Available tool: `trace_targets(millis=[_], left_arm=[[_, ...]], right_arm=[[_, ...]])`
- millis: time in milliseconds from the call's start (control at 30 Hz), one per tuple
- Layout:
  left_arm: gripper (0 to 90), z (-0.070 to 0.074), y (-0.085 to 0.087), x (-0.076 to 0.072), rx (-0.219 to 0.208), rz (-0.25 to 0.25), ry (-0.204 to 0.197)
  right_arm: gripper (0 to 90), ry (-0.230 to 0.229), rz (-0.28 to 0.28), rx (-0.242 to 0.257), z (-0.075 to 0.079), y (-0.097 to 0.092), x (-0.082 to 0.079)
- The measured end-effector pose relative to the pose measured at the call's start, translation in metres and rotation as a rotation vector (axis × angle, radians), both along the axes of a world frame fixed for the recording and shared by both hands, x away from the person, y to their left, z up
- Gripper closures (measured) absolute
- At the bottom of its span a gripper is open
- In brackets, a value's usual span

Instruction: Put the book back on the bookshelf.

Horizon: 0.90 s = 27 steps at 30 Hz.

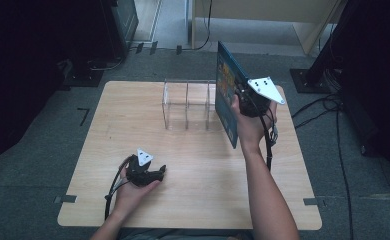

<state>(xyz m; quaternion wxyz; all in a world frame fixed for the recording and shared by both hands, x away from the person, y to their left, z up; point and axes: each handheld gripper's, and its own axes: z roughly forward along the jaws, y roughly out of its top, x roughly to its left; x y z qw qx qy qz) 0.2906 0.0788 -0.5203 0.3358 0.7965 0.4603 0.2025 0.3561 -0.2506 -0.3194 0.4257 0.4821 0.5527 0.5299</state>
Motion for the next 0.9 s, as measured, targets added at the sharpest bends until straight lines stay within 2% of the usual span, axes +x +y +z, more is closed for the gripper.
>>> trace_targets(millis=[333,700,900], left_arm=[[22.2,0.0,0.0,0.0,-0.001,0.0,-0.001],[22.2,0.0,0.0,0.0,-0.001,0.001,-0.002],[22.3,0.0,0.0,0.0,-0.001,0.001,-0.002]], right_arm=[[83.5,0.018,-0.001,0.009,-0.004,-0.002,-0.01],[83.0,0.077,-0.003,0.033,-0.007,-0.013,-0.022],[82.8,0.088,0.002,0.034,-0.009,-0.016,-0.027]])
